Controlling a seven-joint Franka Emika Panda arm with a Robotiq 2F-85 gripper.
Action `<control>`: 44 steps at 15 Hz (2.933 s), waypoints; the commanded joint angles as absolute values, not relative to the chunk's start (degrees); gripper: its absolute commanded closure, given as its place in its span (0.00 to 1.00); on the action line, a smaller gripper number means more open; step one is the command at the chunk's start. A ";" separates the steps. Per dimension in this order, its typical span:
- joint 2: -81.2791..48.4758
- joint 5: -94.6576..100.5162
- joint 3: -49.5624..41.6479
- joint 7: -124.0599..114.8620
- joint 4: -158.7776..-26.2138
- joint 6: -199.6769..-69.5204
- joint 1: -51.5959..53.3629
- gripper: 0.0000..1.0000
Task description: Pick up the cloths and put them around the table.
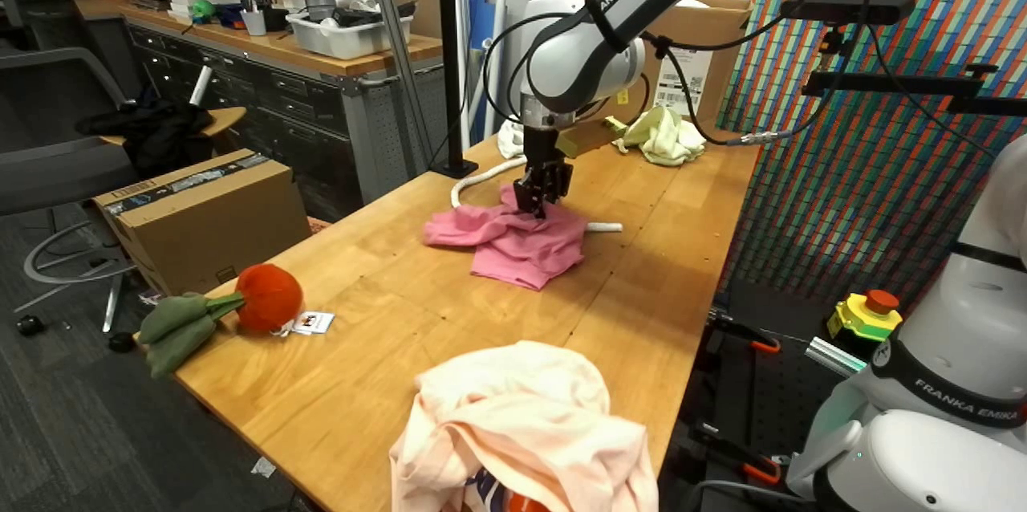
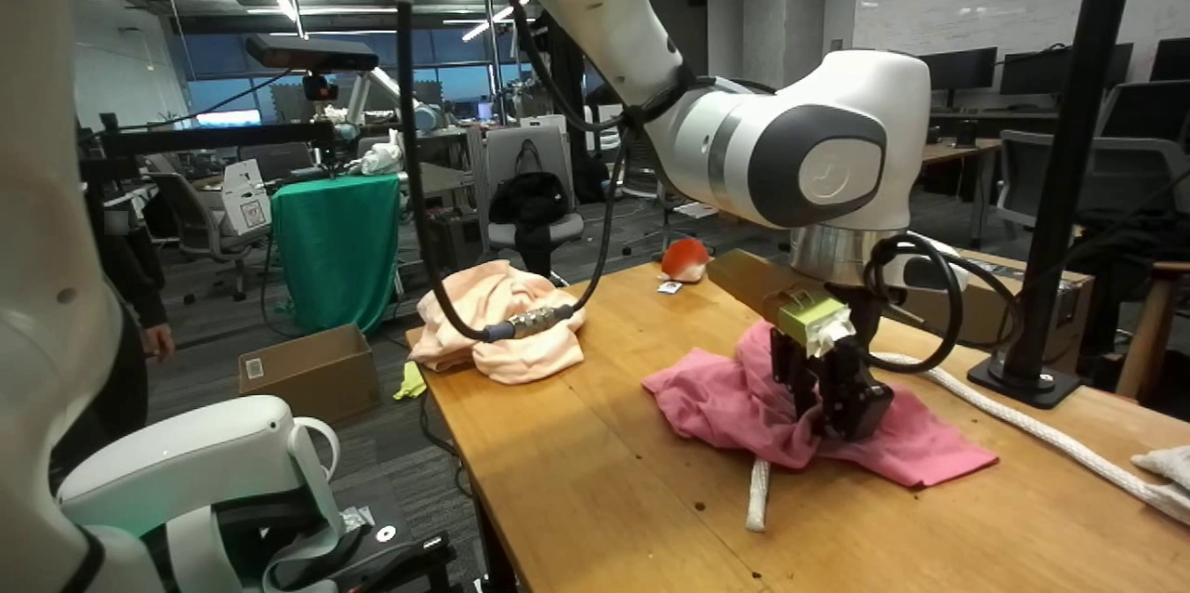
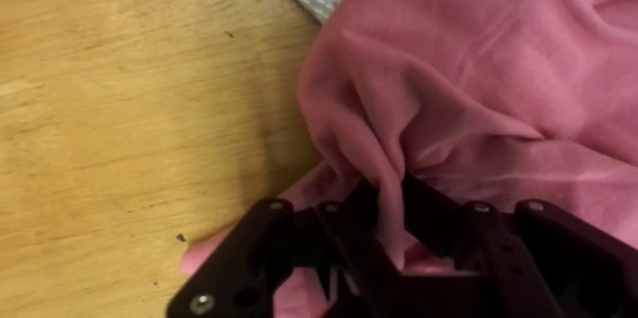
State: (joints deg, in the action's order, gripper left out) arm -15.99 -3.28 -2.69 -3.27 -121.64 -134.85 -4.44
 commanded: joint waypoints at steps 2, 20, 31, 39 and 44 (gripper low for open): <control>-11.59 -1.21 -2.99 -3.04 -123.91 -134.51 -3.46 0.90; 16.06 -1.63 -5.10 -1.74 -132.78 -131.35 -4.73 0.91; 30.02 -0.54 -6.78 -4.62 -140.43 -130.67 -9.07 0.91; 38.48 -0.15 -6.76 -7.19 -145.43 -130.32 -13.90 0.91; 42.30 0.38 -5.89 -8.83 -147.73 -124.75 -15.43 0.91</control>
State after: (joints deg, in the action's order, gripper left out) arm 38.62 -1.18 -6.97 -6.46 -145.85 -127.84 -14.43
